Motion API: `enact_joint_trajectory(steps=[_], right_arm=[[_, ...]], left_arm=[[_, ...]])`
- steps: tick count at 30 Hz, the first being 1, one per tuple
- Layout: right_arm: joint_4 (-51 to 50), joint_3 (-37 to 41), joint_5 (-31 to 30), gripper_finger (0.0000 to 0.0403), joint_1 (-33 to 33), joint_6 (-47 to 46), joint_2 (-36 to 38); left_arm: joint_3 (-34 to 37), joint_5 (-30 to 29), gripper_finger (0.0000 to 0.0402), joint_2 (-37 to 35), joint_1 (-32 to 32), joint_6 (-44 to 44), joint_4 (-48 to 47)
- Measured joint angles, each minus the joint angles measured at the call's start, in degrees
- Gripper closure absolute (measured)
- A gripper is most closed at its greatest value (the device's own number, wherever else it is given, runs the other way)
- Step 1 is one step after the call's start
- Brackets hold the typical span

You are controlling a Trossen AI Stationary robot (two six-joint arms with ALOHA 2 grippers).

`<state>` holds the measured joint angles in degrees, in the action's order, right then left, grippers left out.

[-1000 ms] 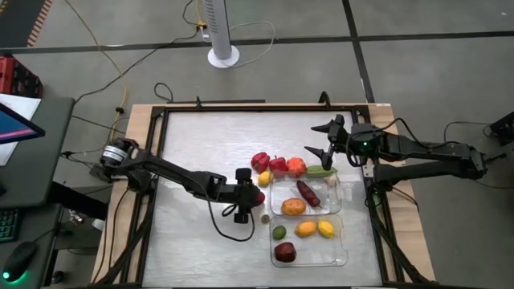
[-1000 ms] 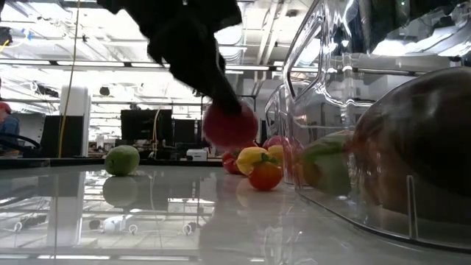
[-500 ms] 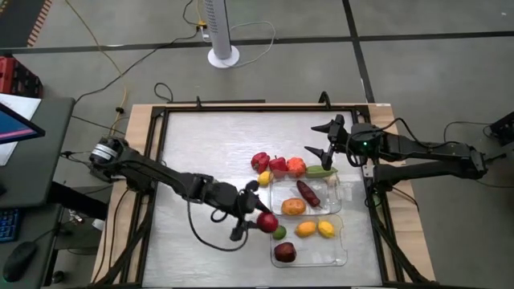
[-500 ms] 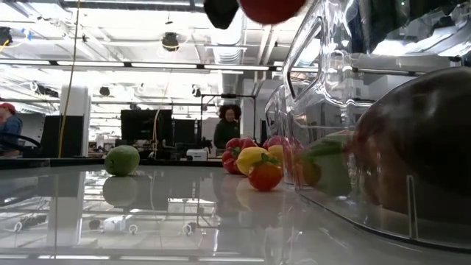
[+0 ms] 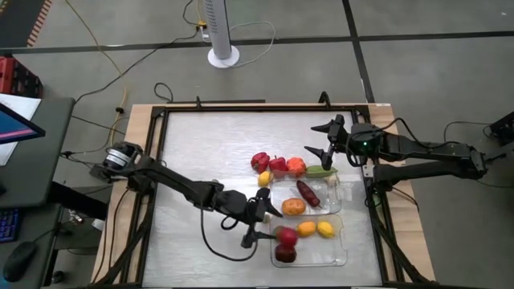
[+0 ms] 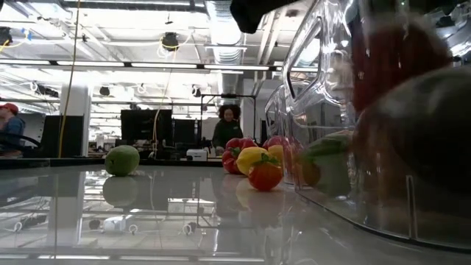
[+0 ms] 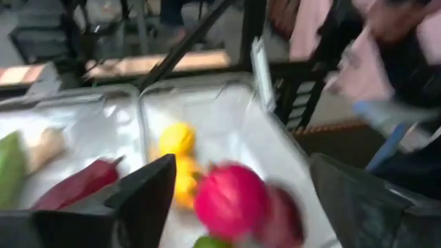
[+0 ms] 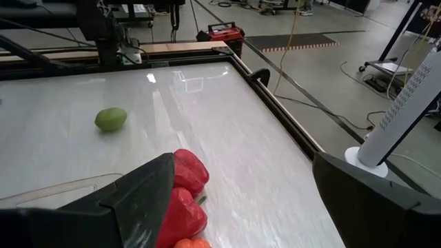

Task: Sort produce into baskets
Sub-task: Put the lime into the bottom transparent bin

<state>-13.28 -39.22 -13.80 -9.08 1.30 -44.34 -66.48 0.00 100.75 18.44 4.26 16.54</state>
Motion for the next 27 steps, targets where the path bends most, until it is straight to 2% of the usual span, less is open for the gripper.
enact_joint_trajectory(steps=[4,9,11,13,17,22,27], right_arm=[[-0.43,0.00,0.01,0.0033,0.01,-0.21,0.00],[-1.31,0.02,0.01,0.0033,0.07,-0.22,0.00],[-1.15,0.00,-0.01,0.0033,0.07,-0.24,0.00],[-1.09,0.00,0.00,0.0033,0.07,-0.46,0.00],[-1.05,0.00,0.01,0.0033,0.07,-0.96,0.00],[-0.77,0.00,0.01,0.0033,0.07,-0.96,0.00],[-0.74,0.00,0.01,0.0033,0.07,-0.92,0.00]], left_arm=[[-4.05,-3.94,0.0060,-4.02,0.59,-2.84,-17.61],[-4.44,-17.15,0.0075,-8.56,2.79,2.26,-41.73],[-3.52,-22.19,0.0086,-9.81,3.73,5.98,-46.43],[-0.56,-25.13,0.0096,-11.42,4.44,9.16,-48.27],[8.67,-25.56,0.0109,-14.03,4.47,15.77,-48.73],[19.62,-27.35,0.0110,-20.60,1.74,25.92,-44.11],[25.62,-28.18,0.0110,-26.79,-0.97,38.24,-44.31]])
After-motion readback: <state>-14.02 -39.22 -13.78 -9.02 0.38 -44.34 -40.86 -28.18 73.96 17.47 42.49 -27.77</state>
